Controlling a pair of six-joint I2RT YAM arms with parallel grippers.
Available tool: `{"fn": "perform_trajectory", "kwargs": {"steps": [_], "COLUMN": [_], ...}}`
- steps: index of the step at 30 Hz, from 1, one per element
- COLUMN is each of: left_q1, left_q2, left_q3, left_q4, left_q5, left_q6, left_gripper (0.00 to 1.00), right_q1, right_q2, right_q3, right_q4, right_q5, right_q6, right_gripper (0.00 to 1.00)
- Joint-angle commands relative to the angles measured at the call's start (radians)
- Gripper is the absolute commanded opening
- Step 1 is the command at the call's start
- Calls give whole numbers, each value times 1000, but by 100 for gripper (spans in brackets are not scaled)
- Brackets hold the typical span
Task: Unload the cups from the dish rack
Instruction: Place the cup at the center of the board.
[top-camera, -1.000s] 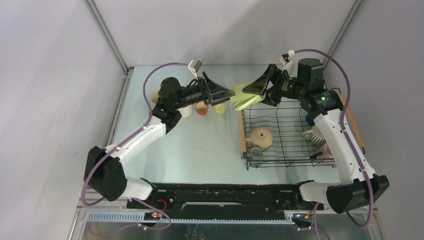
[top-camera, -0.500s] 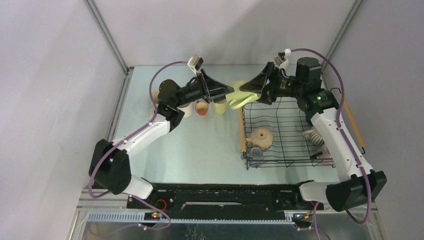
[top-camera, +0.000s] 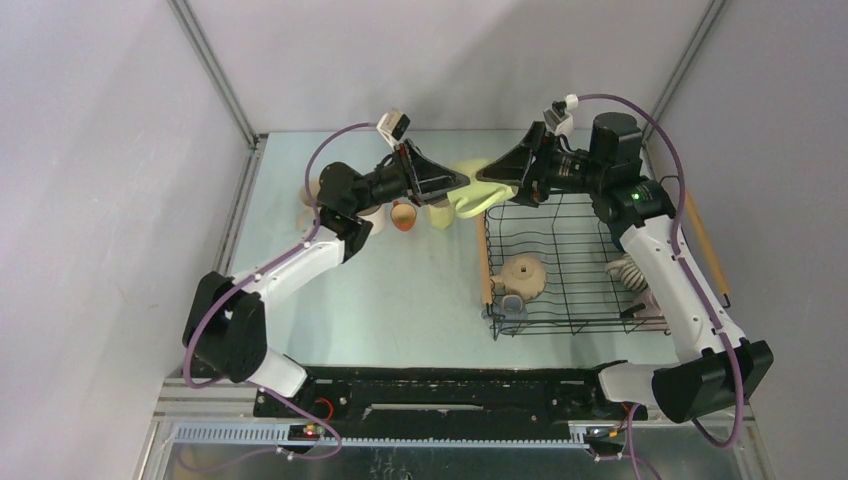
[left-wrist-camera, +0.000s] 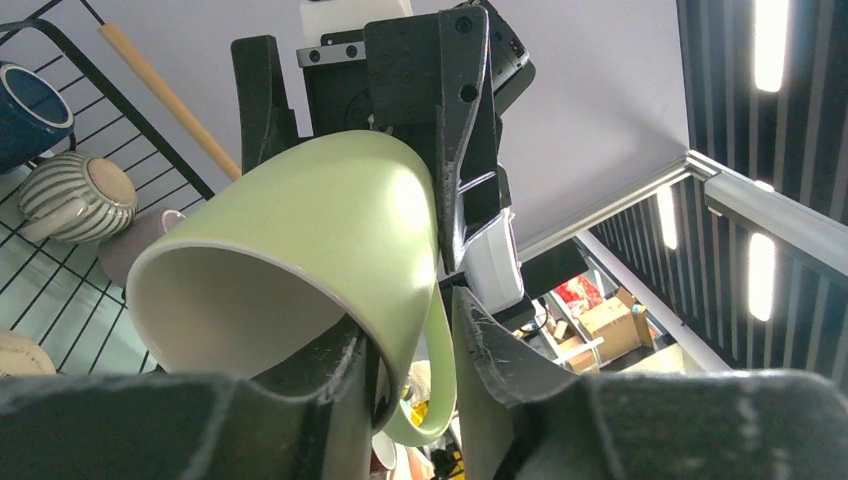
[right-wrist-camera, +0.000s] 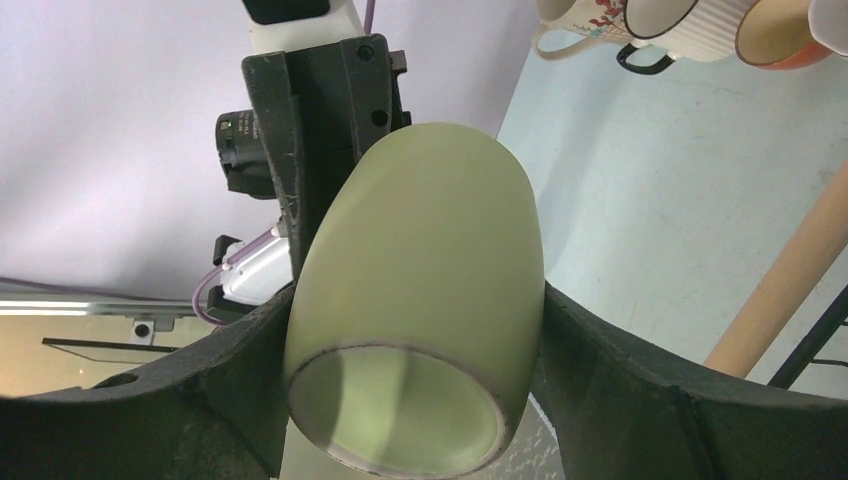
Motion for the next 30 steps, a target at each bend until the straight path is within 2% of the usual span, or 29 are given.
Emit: {"fn": "perform_trajectory", "kwargs": {"steps": [1, 3, 6, 7, 10, 11, 13, 16, 19, 24, 30], "left_q1": [-20, -21, -23, -23, -23, -23, -23, -23, -23, -23, -19], "left_q2": [-16, -16, -19, -20, -29, -32, -38, -49, -54, -64, -90], "left_q3": [-13, -12, -12, -13, -20, -21, -23, -31, -41, -60, -75], "left_q4": [94, 94, 94, 94, 94, 94, 93, 94, 94, 93, 35], "left_q5": [10, 10, 8, 6, -3, -7, -16, -42, -70, -110, -133], "left_q6": [-10, -10, -10, -10, -9, -7, -4, 1, -4, -10, 31], "left_gripper": [29, 22, 4, 1, 0, 0, 0, 0, 0, 0, 0], "right_q1": [14, 15, 17, 17, 18, 19, 21, 32, 52, 62, 62], "right_q2": [1, 2, 1, 0, -2, -3, -10, -27, -35, -49, -88], "right_q3": [3, 3, 1, 0, -7, -10, -18, -21, -21, -21, -21], "right_q4": [54, 53, 51, 51, 51, 53, 59, 61, 54, 11, -36], "right_q5": [-15, -16, -14, -13, -8, -7, 5, 41, 71, 134, 201], "right_q6": [9, 7, 7, 6, 6, 5, 4, -7, -15, -41, -76], "right_gripper": [28, 28, 28, 28, 30, 34, 48, 74, 89, 99, 100]}}
